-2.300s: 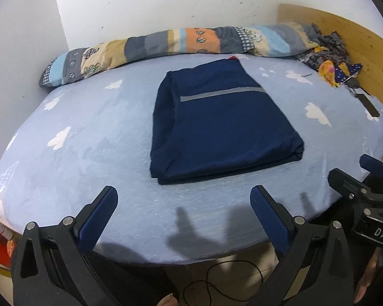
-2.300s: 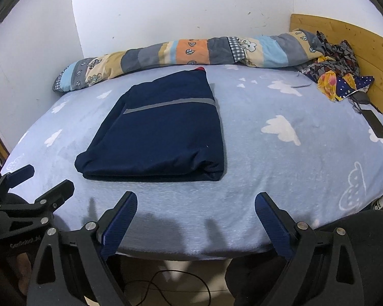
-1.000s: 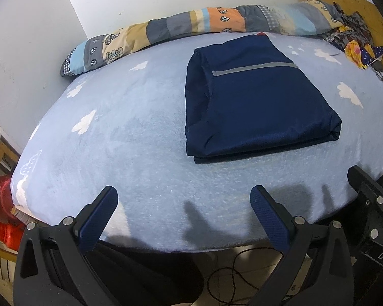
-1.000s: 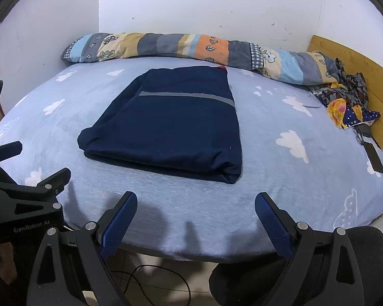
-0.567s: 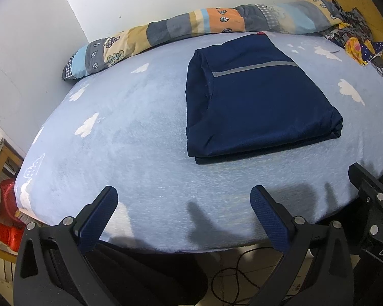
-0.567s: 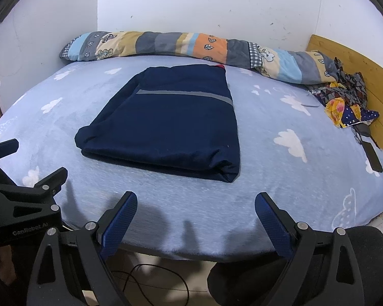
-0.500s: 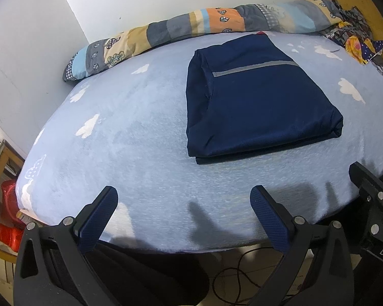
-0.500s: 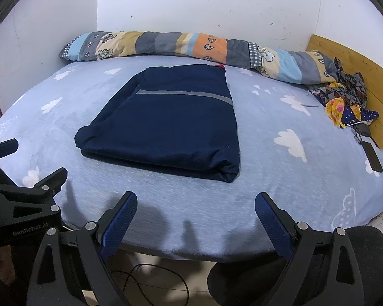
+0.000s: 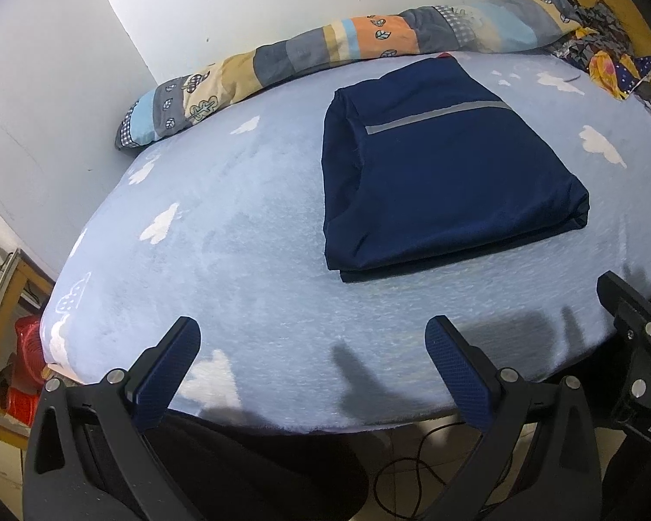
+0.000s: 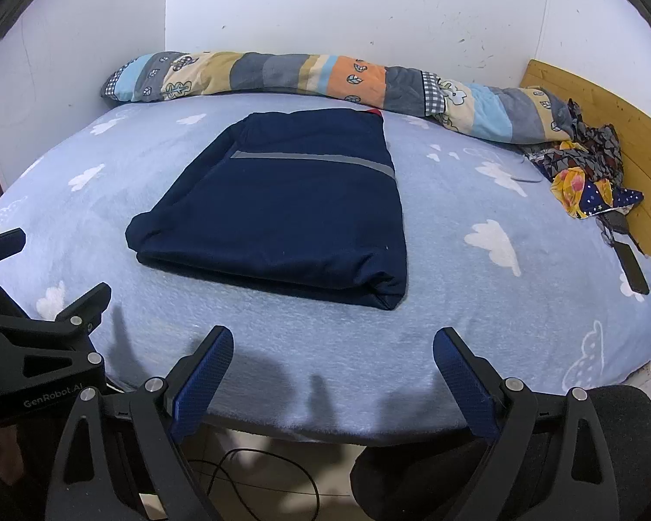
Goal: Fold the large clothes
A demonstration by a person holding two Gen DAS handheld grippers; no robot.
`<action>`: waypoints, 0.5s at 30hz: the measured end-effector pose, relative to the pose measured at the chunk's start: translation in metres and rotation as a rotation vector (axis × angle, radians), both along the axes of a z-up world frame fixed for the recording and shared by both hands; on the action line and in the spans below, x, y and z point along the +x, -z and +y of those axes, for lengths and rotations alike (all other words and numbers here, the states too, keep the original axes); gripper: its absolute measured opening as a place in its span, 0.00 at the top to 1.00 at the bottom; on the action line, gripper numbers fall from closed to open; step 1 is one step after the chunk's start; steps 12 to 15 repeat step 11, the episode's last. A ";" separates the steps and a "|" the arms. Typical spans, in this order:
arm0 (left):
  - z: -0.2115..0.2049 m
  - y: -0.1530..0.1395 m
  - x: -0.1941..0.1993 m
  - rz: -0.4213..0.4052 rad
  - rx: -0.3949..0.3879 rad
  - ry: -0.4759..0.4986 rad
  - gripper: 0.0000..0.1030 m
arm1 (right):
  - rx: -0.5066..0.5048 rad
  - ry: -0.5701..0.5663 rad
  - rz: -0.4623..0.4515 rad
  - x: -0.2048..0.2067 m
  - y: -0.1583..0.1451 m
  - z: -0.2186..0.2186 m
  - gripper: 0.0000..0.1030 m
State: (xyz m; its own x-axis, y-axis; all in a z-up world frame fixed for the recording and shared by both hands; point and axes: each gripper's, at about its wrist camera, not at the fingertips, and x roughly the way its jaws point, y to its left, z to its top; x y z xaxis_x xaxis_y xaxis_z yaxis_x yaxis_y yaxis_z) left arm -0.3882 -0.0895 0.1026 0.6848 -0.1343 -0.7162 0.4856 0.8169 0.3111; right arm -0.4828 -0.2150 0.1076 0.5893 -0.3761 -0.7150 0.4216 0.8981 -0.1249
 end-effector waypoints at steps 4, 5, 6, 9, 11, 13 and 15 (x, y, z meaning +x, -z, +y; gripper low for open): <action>-0.001 0.003 0.002 0.025 0.012 -0.004 0.00 | -0.001 0.000 0.002 0.000 0.000 0.000 0.08; -0.001 0.002 0.001 0.022 0.013 -0.006 0.00 | -0.001 0.002 0.000 -0.001 0.000 0.000 0.08; 0.000 0.002 0.001 0.018 0.010 -0.004 0.00 | 0.001 -0.001 -0.002 0.000 0.000 0.000 0.08; 0.001 -0.001 -0.003 0.018 -0.014 0.022 0.00 | -0.001 0.001 -0.001 0.000 0.000 0.000 0.08; 0.000 -0.001 -0.004 -0.004 0.004 0.011 0.00 | 0.002 -0.002 0.001 0.000 0.001 0.000 0.08; 0.000 -0.001 -0.004 -0.004 0.004 0.011 0.00 | 0.002 -0.002 0.001 0.000 0.001 0.000 0.08; 0.000 -0.001 -0.004 -0.004 0.004 0.011 0.00 | 0.002 -0.002 0.001 0.000 0.001 0.000 0.08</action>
